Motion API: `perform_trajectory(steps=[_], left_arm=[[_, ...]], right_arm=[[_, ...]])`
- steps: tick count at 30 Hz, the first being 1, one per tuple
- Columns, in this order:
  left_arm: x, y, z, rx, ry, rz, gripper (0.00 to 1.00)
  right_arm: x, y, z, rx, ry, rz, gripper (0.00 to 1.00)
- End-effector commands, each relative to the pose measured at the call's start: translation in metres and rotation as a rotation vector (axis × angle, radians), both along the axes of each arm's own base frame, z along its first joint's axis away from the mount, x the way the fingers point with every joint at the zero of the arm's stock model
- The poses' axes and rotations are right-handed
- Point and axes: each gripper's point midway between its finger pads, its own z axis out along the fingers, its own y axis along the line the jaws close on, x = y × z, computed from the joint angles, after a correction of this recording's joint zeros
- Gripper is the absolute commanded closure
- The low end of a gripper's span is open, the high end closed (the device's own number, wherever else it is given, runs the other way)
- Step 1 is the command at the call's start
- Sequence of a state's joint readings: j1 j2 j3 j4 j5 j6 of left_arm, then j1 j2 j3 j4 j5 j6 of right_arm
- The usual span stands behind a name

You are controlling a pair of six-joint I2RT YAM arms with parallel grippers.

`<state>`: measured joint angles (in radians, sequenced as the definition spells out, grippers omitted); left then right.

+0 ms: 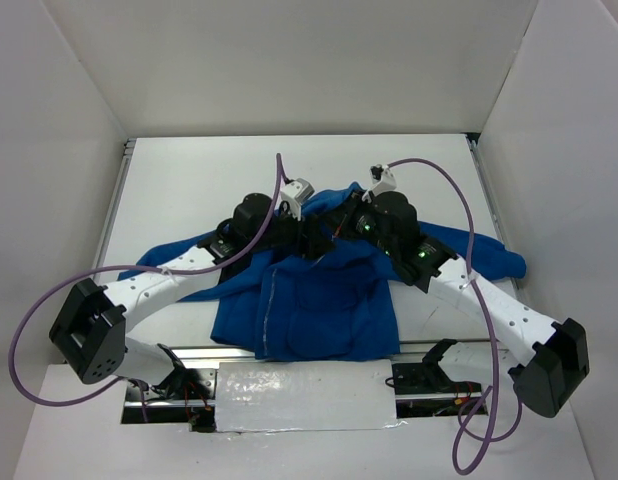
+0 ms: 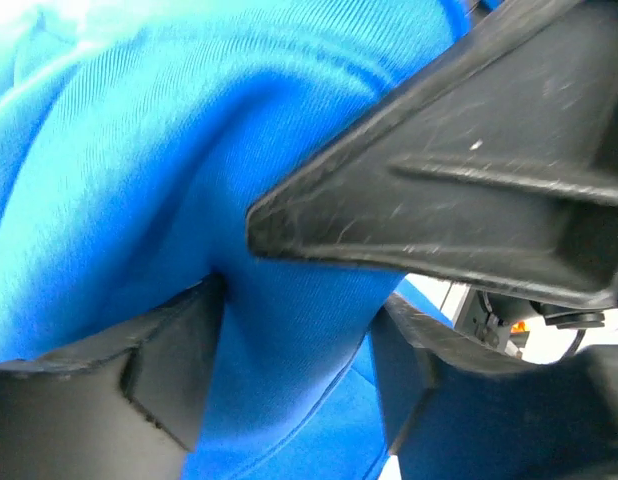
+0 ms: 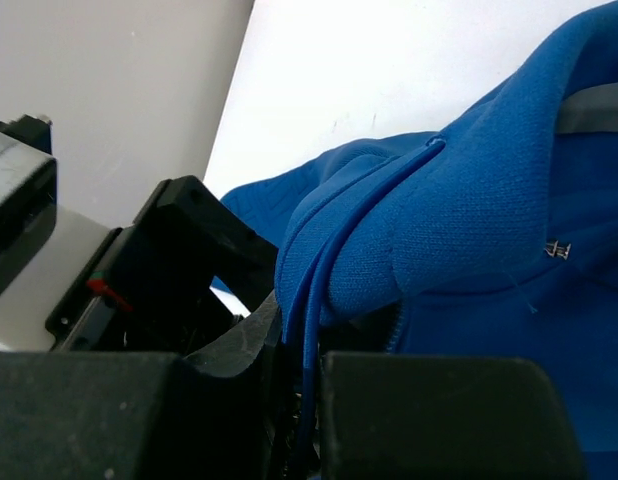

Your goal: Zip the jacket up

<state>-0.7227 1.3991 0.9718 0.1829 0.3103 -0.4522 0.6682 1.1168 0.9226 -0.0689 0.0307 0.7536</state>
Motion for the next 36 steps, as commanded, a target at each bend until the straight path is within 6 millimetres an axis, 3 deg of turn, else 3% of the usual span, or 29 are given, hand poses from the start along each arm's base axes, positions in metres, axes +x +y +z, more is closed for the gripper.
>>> perform_trajectory(steps=[1,4,5,7,8,10,11,13,14,17,22,24,25,27,29,36], left_arm=[[0.004,-0.011,0.034,-0.101,-0.094,-0.027,0.31],[0.000,-0.017,0.035,-0.128,-0.098,-0.066,0.57],[-0.002,-0.017,0.033,-0.135,-0.092,-0.075,0.82],[-0.006,-0.017,0.027,-0.146,-0.088,-0.088,0.90],[-0.010,-0.015,0.017,-0.137,-0.079,-0.096,0.92],[-0.015,-0.013,0.022,-0.166,-0.110,-0.109,1.00],[-0.020,-0.010,0.015,-0.165,-0.110,-0.117,1.00],[-0.028,-0.007,0.028,-0.201,-0.166,-0.143,1.00],[-0.033,-0.004,0.022,-0.196,-0.171,-0.152,1.00],[-0.044,0.003,0.025,-0.206,-0.209,-0.184,1.00],[-0.050,0.005,0.025,-0.198,-0.210,-0.210,1.00],[-0.047,0.007,0.025,-0.194,-0.203,-0.191,1.00],[-0.044,0.007,0.026,-0.195,-0.196,-0.181,1.00],[-0.042,0.008,0.028,-0.201,-0.190,-0.168,1.00],[-0.042,0.007,0.031,-0.215,-0.182,-0.172,1.00],[-0.046,0.006,0.049,-0.296,-0.193,-0.223,1.00]], right_arm=[[-0.003,0.008,0.036,0.099,-0.099,0.030,1.00],[-0.007,0.012,0.039,0.103,-0.105,0.070,1.00],[-0.011,0.013,0.046,0.111,-0.122,0.104,1.00],[-0.009,0.005,0.057,0.122,-0.167,0.130,0.88],[-0.018,0.004,0.067,0.148,-0.192,0.190,0.72],[-0.014,-0.016,0.074,0.168,-0.218,0.189,0.53],[-0.024,-0.015,0.078,0.179,-0.238,0.263,0.41],[-0.017,-0.034,0.072,0.166,-0.252,0.254,0.39],[-0.023,-0.035,0.069,0.154,-0.271,0.303,0.33],[-0.018,-0.051,0.045,0.088,-0.314,0.330,0.26],[-0.025,-0.054,-0.001,0.033,-0.323,0.414,0.28],[-0.029,-0.052,-0.003,0.047,-0.351,0.434,0.31],[-0.040,-0.050,-0.013,0.083,-0.328,0.469,0.31],[-0.052,-0.047,-0.005,0.113,-0.398,0.520,0.36],[-0.066,-0.043,-0.011,0.138,-0.398,0.582,0.39],[-0.076,-0.035,-0.036,0.205,-0.282,0.677,0.42]])
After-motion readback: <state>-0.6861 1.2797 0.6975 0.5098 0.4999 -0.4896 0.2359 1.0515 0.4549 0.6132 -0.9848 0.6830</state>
